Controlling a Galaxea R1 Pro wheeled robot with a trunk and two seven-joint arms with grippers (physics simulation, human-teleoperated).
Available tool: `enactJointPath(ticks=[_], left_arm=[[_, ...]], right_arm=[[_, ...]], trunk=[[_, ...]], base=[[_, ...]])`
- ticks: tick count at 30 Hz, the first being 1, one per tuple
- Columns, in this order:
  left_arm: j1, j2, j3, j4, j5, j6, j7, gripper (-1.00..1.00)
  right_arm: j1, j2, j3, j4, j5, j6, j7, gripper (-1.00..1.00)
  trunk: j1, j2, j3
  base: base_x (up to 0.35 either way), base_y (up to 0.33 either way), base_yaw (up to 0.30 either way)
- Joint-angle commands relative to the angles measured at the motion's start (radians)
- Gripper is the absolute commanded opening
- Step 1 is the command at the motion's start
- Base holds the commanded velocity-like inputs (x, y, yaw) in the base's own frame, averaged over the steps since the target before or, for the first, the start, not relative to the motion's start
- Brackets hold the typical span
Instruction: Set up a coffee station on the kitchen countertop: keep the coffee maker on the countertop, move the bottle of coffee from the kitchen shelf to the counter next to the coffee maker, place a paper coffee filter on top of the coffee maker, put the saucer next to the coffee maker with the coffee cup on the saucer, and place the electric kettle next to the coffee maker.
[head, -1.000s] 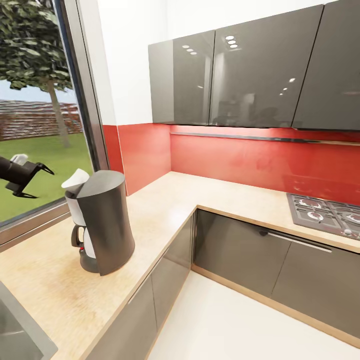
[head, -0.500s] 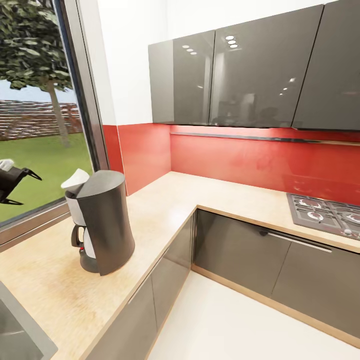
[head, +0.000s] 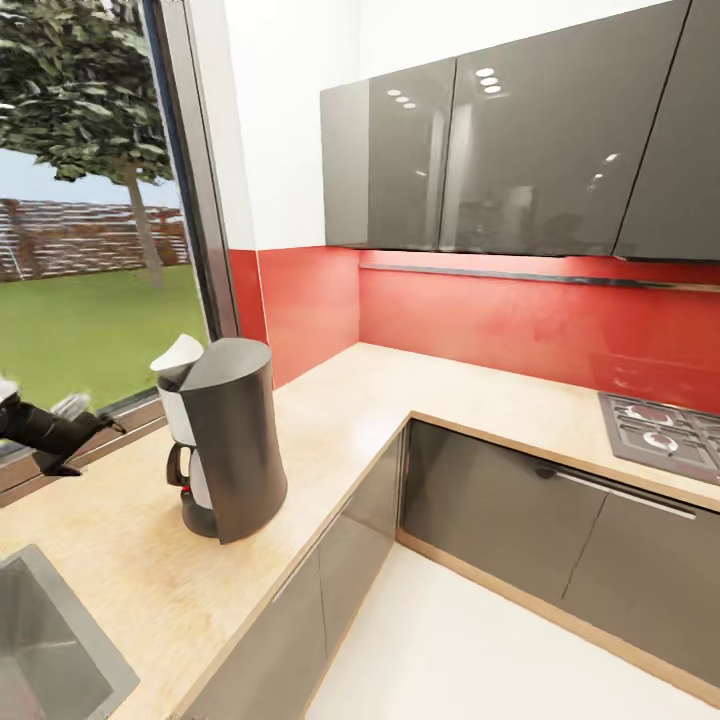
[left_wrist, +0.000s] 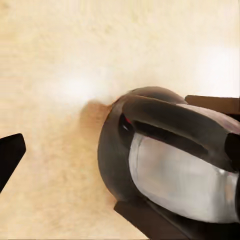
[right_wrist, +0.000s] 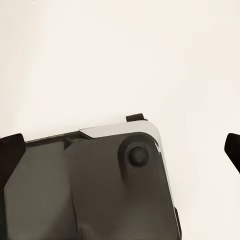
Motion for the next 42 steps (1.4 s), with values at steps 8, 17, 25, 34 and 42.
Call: enactJointPath(ticks=[8,17,25,34,42], left_arm=[[0.300,0.027,-0.364,-0.225,-0.005,-0.150,-0.581,1.00],[0.597,0.040,-0.406,-0.600,-0.002,-0.189,-0.774,1.00],[0.729,0.020,-0.407,-0.726,0.003,-0.273,-0.932,1.00],[0.768,0.030,-0.397,-0.689,0.006,-0.249,-0.904,1.00],[0.768,0.029,-0.397,-0.689,0.007,-0.251,-0.901,1.00]], right_arm=[[0.000,0.000,-0.003,0.001,-0.007,-0.004,0.000,1.00],[0.000,0.000,-0.002,0.001,-0.007,-0.005,0.000,1.00],[0.000,-0.001,-0.003,0.000,-0.006,-0.008,-0.002,1.00],[0.000,-0.008,-0.006,-0.001,-0.009,-0.007,-0.003,1.00],[0.000,-0.035,-0.004,-0.001,-0.007,-0.006,0.001,1.00]], trunk=[[0.000,-0.001,-0.001],[0.000,-0.001,-0.001],[0.000,-0.001,-0.001],[0.000,-0.001,-0.001],[0.000,-0.001,-0.001]], base=[[0.000,0.000,0.271],[0.000,0.000,0.208],[0.000,0.000,0.012],[0.000,0.000,0.000],[0.000,-0.028,0.160]])
